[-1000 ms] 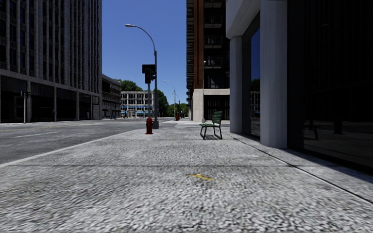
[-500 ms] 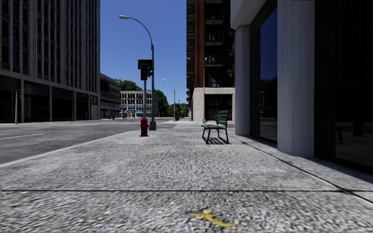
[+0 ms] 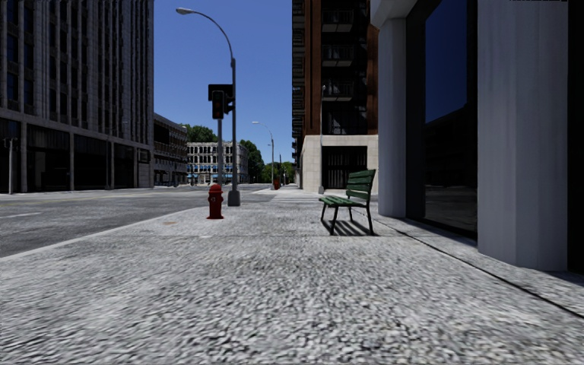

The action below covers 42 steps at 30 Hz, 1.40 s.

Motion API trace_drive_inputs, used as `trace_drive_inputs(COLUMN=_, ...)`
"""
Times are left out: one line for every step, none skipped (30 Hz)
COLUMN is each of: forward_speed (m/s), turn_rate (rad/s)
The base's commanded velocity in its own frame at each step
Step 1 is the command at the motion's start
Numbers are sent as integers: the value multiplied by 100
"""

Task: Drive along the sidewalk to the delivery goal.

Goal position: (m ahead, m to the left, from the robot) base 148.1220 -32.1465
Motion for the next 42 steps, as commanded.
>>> trace_drive_inputs(forward_speed=200, turn_rate=0)
trace_drive_inputs(forward_speed=200, turn_rate=0)
trace_drive_inputs(forward_speed=200, turn_rate=0)
trace_drive_inputs(forward_speed=200, turn_rate=0)
trace_drive_inputs(forward_speed=200, turn_rate=0)
trace_drive_inputs(forward_speed=200, turn_rate=0)
trace_drive_inputs(forward_speed=200, turn_rate=0)
trace_drive_inputs(forward_speed=200, turn_rate=0)
trace_drive_inputs(forward_speed=200, turn_rate=0)
trace_drive_inputs(forward_speed=200, turn_rate=0)
trace_drive_inputs(forward_speed=200, turn_rate=0)
trace_drive_inputs(forward_speed=200, turn_rate=0)
trace_drive_inputs(forward_speed=200, turn_rate=0)
trace_drive_inputs(forward_speed=200, turn_rate=0)
trace_drive_inputs(forward_speed=200, turn_rate=0)
trace_drive_inputs(forward_speed=200, turn_rate=0)
trace_drive_inputs(forward_speed=200, turn_rate=0)
trace_drive_inputs(forward_speed=200, turn_rate=0)
trace_drive_inputs(forward_speed=200, turn_rate=0)
trace_drive_inputs(forward_speed=200, turn_rate=0)
trace_drive_inputs(forward_speed=200, turn_rate=0)
trace_drive_inputs(forward_speed=200, turn_rate=0)
trace_drive_inputs(forward_speed=200, turn_rate=0)
trace_drive_inputs(forward_speed=200, turn_rate=0)
trace_drive_inputs(forward_speed=200, turn_rate=0)
trace_drive_inputs(forward_speed=200, turn_rate=0)
trace_drive_inputs(forward_speed=200, turn_rate=0)
trace_drive_inputs(forward_speed=200, turn_rate=0)
trace_drive_inputs(forward_speed=200, turn_rate=0)
trace_drive_inputs(forward_speed=200, turn_rate=0)
trace_drive_inputs(forward_speed=200, turn_rate=0)
trace_drive_inputs(forward_speed=200, turn_rate=0)
trace_drive_inputs(forward_speed=200, turn_rate=0)
trace_drive_inputs(forward_speed=200, turn_rate=0)
trace_drive_inputs(forward_speed=200, turn_rate=0)
trace_drive_inputs(forward_speed=200, turn_rate=0)
trace_drive_inputs(forward_speed=200, turn_rate=0)
trace_drive_inputs(forward_speed=200, turn_rate=0)
trace_drive_inputs(forward_speed=200, turn_rate=0)
trace_drive_inputs(forward_speed=200, turn_rate=0)
trace_drive_inputs(forward_speed=200, turn_rate=0)
trace_drive_inputs(forward_speed=200, turn_rate=0)
